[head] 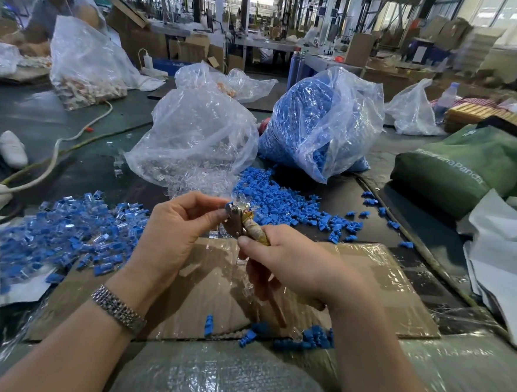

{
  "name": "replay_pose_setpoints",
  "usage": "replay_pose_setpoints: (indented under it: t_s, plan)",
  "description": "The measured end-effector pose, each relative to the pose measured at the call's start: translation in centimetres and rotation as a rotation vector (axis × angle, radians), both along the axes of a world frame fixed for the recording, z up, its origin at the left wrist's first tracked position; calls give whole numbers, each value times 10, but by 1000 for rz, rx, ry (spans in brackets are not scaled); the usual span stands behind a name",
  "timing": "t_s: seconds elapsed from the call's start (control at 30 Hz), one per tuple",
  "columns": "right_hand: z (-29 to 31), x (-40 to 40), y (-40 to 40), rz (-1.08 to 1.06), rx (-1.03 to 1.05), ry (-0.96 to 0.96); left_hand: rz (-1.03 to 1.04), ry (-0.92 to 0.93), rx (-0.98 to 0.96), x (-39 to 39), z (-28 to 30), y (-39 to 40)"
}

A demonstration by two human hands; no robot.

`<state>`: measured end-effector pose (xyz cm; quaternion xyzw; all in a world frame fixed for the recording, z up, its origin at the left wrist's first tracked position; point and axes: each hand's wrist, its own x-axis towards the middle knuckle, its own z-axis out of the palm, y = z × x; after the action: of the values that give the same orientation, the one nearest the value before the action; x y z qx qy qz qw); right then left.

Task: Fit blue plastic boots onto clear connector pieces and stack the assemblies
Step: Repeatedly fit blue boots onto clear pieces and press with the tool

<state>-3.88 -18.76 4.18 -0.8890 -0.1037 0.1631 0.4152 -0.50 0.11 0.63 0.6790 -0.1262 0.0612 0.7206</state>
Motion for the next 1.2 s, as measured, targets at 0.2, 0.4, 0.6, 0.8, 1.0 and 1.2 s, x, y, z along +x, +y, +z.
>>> replay_pose_setpoints:
  t_s: [0.2, 0.4, 0.6, 0.8, 1.0, 1.2]
  plan:
    - [5, 2, -16, 1, 229, 108, -85, 141, -233, 6, 2, 8]
    - [8, 5, -36, -213, 97, -30, -151, 239, -257, 10, -2, 14]
    - [-10, 19, -46, -495, -525, -166, 96, 221, 205, 14, -10, 18]
    - [-27, 23, -50, -517, -708, -64, 626, -169, 974, 12, -11, 32]
    - [-31, 34, -33, -521, -713, -244, 699, -85, 1221, 7, -11, 32]
    - [-37, 47, -8, -277, -731, -448, 161, -286, 1005, -2, -9, 2]
